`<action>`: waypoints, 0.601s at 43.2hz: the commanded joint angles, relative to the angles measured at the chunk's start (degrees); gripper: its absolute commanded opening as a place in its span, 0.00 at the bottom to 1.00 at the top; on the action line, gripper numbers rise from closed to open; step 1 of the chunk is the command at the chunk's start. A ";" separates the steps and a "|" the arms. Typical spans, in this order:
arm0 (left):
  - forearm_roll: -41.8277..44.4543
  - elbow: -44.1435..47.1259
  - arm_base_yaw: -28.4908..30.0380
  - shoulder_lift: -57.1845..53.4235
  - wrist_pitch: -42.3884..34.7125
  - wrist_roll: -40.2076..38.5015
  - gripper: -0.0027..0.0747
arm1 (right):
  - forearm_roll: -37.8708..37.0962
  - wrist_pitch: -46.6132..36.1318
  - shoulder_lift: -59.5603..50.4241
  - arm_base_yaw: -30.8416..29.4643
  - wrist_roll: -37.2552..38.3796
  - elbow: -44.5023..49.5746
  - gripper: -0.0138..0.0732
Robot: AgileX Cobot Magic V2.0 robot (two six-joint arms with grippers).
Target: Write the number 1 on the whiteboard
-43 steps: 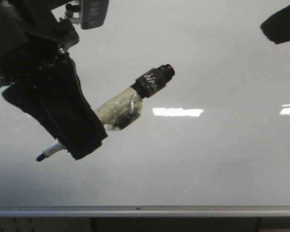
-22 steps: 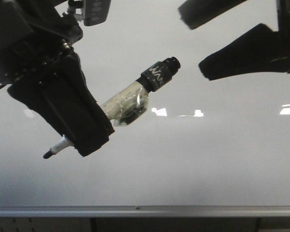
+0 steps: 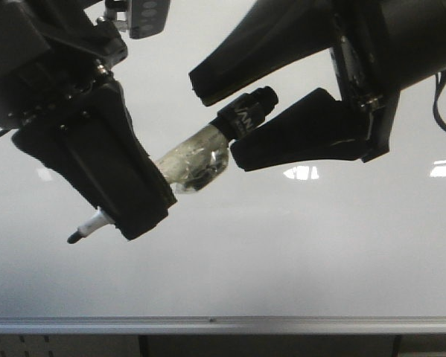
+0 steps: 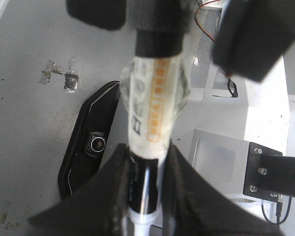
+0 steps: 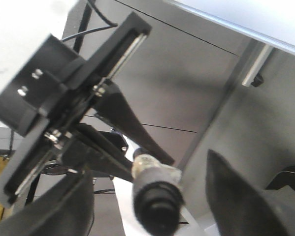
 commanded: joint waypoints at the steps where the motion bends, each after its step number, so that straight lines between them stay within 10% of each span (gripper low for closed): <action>1: -3.33 -1.75 -0.46 -2.35 4.01 0.38 0.01 | 4.58 3.22 -1.60 0.29 -1.12 -1.68 0.63; 19: -4.63 -1.75 -0.46 -2.35 3.33 0.42 0.01 | 4.64 8.52 -1.60 0.29 -1.12 -1.68 0.07; 26: -5.09 -1.75 -0.46 -2.35 2.95 0.76 0.05 | 4.59 8.06 -1.60 0.29 -2.57 -1.68 0.09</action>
